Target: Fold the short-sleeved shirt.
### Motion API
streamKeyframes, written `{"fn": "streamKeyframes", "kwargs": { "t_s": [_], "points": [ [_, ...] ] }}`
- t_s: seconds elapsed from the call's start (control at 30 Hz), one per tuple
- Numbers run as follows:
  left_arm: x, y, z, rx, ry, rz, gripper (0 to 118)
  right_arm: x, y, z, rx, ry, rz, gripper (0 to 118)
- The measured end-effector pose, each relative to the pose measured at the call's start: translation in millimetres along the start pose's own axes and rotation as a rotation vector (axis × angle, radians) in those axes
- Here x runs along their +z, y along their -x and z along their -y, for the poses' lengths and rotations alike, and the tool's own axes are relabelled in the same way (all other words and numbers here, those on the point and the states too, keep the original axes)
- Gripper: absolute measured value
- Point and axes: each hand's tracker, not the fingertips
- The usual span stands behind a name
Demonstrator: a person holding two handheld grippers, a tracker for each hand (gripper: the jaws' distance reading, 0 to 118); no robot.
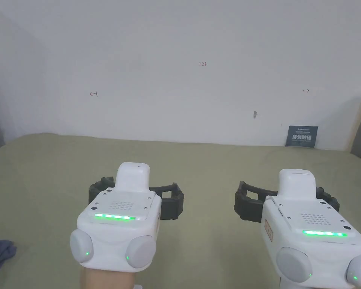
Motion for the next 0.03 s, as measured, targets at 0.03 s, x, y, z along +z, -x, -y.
{"fn": "streamKeyframes", "kwargs": {
  "t_s": [0.03],
  "points": [
    [-0.1, 0.1, -0.4, -0.001, -0.001, -0.001, 118, 0.4, -0.2, 0.1, 0.003, -0.002, -0.002, 118]
  ]
}}
